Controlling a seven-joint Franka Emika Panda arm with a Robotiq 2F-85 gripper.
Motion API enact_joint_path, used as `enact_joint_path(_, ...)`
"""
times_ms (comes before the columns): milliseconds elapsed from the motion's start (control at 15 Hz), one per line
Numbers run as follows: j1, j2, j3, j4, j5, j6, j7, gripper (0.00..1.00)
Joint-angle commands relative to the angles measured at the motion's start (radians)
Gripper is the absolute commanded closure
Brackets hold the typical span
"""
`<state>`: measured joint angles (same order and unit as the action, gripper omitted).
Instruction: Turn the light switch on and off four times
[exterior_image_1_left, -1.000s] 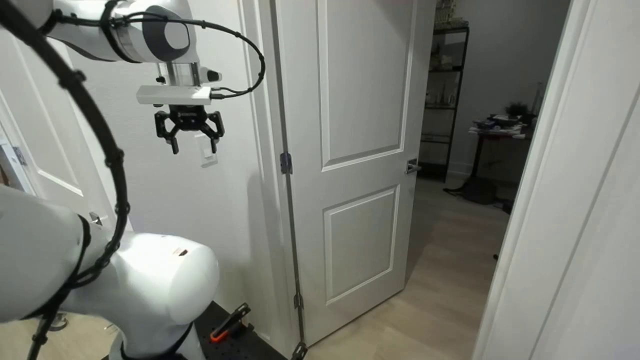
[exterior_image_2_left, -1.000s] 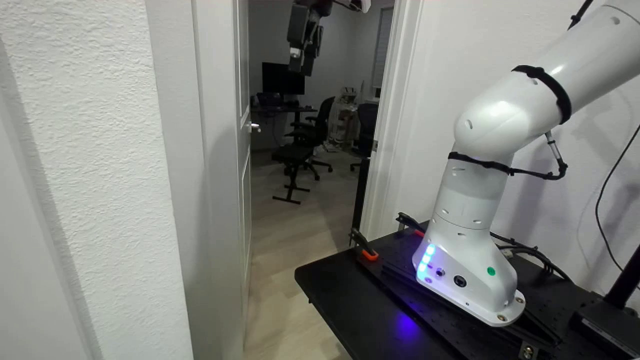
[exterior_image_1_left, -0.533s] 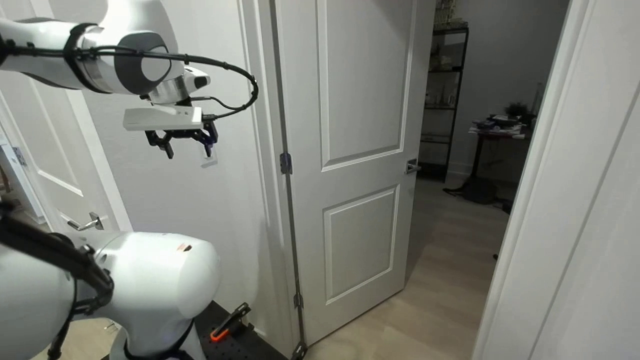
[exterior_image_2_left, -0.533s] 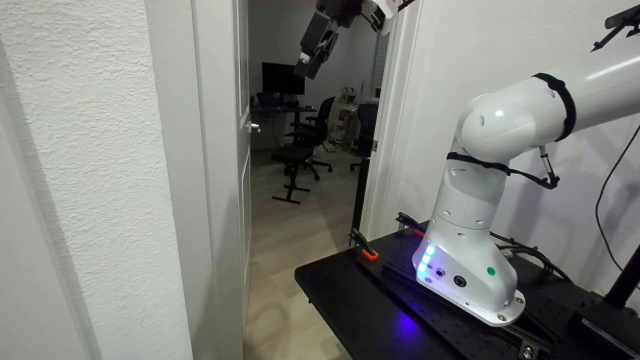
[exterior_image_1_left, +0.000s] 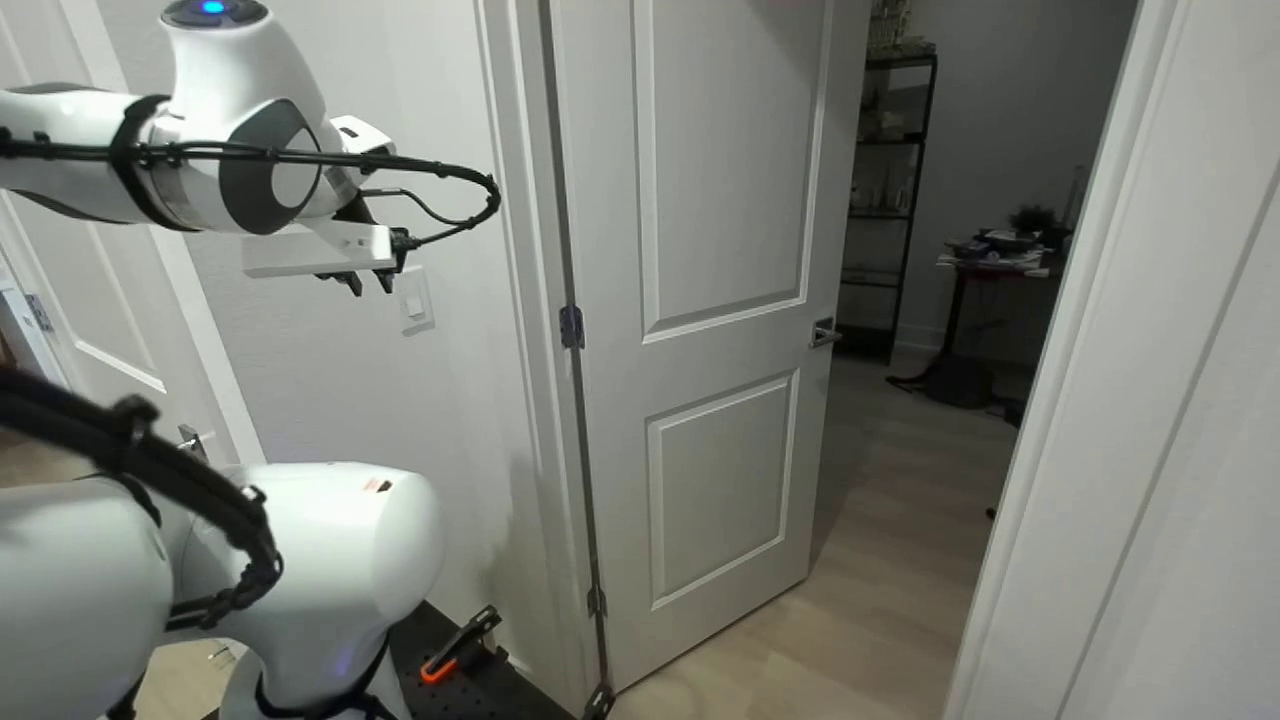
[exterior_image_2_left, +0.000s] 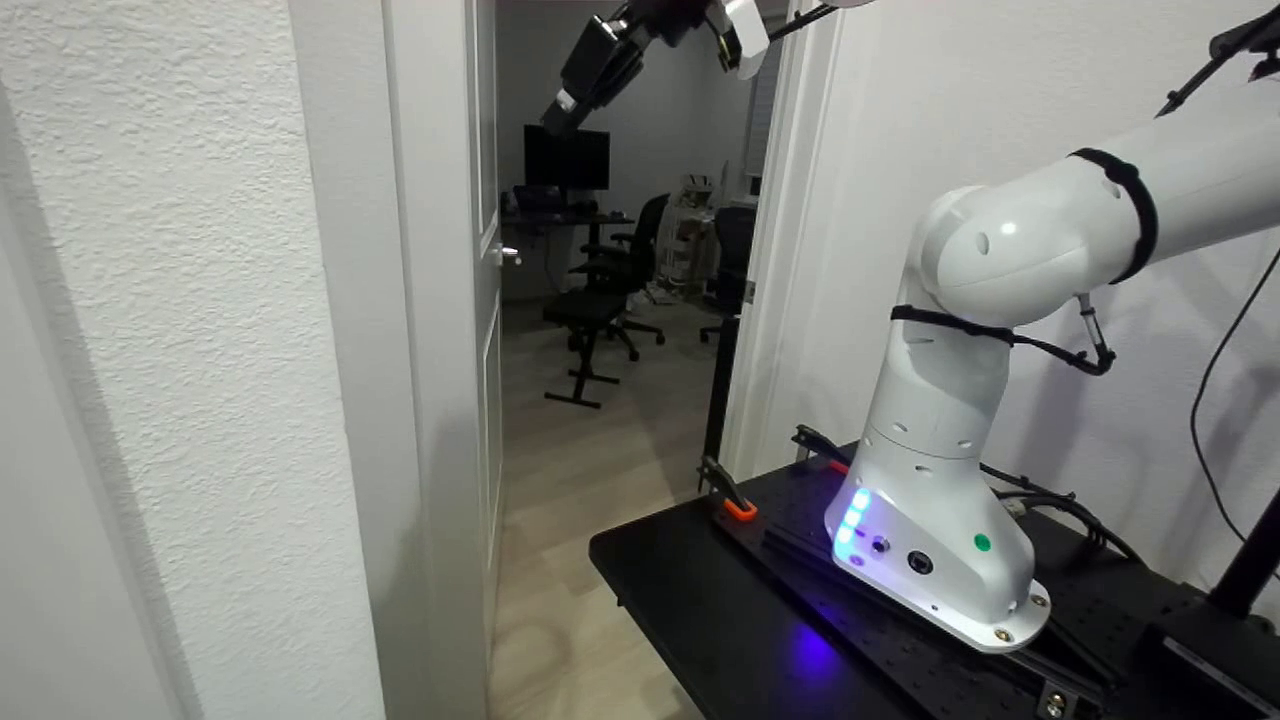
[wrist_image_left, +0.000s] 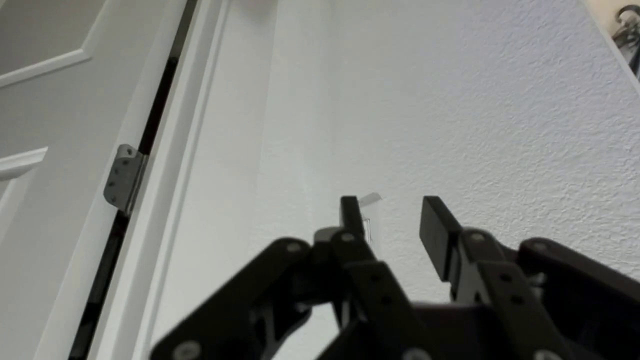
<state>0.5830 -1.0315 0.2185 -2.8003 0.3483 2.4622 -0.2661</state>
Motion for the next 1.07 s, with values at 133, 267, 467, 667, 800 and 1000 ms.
enact_joint_path(133,0.054,0.161,0.044,0.000,-0.027,0.223,0.078,1.00)
enact_joint_path(267,0.068,0.234,0.048,0.000,-0.039,0.307,0.092,1.00)
enact_joint_path(467,0.090,0.356,0.031,0.000,-0.062,0.450,0.089,1.00)
enact_joint_path(667,0.106,0.482,-0.003,-0.001,-0.095,0.601,0.086,1.00)
enact_joint_path(800,0.120,0.570,-0.038,0.000,-0.115,0.700,0.083,1.00)
enact_joint_path(1000,0.174,0.699,-0.110,0.037,-0.079,0.809,0.023,1.00)
